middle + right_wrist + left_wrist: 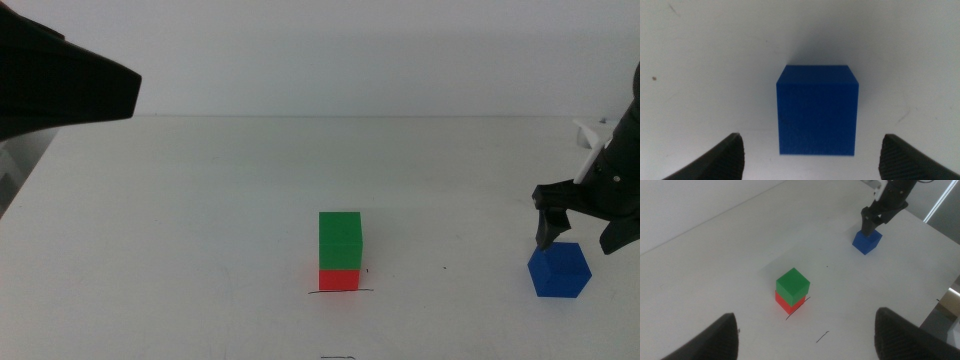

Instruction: Stack red cubes first, then green, then blue cubes in a specific spot.

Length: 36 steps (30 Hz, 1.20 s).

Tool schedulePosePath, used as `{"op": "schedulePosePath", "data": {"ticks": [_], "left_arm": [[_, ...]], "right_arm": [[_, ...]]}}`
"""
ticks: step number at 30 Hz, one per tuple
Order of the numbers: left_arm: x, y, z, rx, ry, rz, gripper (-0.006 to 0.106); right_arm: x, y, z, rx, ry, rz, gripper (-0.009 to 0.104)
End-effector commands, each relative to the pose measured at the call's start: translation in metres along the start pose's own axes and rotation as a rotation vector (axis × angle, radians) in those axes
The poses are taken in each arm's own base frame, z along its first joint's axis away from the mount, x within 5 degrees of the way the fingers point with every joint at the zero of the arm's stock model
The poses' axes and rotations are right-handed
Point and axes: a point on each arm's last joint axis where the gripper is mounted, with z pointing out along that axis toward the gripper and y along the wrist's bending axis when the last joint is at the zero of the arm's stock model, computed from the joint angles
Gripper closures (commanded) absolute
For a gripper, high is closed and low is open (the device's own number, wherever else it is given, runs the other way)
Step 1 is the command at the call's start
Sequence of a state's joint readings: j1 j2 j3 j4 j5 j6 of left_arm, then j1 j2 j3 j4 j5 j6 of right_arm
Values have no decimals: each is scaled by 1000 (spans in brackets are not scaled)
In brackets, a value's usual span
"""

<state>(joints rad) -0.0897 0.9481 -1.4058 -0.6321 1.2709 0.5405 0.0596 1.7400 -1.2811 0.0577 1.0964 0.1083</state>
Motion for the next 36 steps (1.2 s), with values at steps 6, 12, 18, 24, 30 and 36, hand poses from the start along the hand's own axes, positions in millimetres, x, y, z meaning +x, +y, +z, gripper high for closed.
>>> {"op": "schedulePosePath", "data": {"ticks": [6, 12, 18, 24, 30, 36], "left_arm": [[-9, -4, -5, 16, -74, -6, 7], [-9, -4, -5, 16, -74, -6, 7], [-9, -4, -5, 16, -74, -6, 7], [-9, -4, -5, 16, -74, -6, 7], [-9, -4, -5, 16, -74, -6, 7], [-9, -4, -5, 16, -74, -6, 7]], "right_arm": [[-9, -4, -8, 45, -62, -27, 5], [-12, -3, 9, 34, -17, -17, 5], [-14, -3, 16, 37, -1, -17, 7], [-15, -3, 20, 35, -2, -17, 23], [-16, -3, 29, 37, 26, -16, 38], [-14, -3, 24, 42, 28, -20, 90]]}}
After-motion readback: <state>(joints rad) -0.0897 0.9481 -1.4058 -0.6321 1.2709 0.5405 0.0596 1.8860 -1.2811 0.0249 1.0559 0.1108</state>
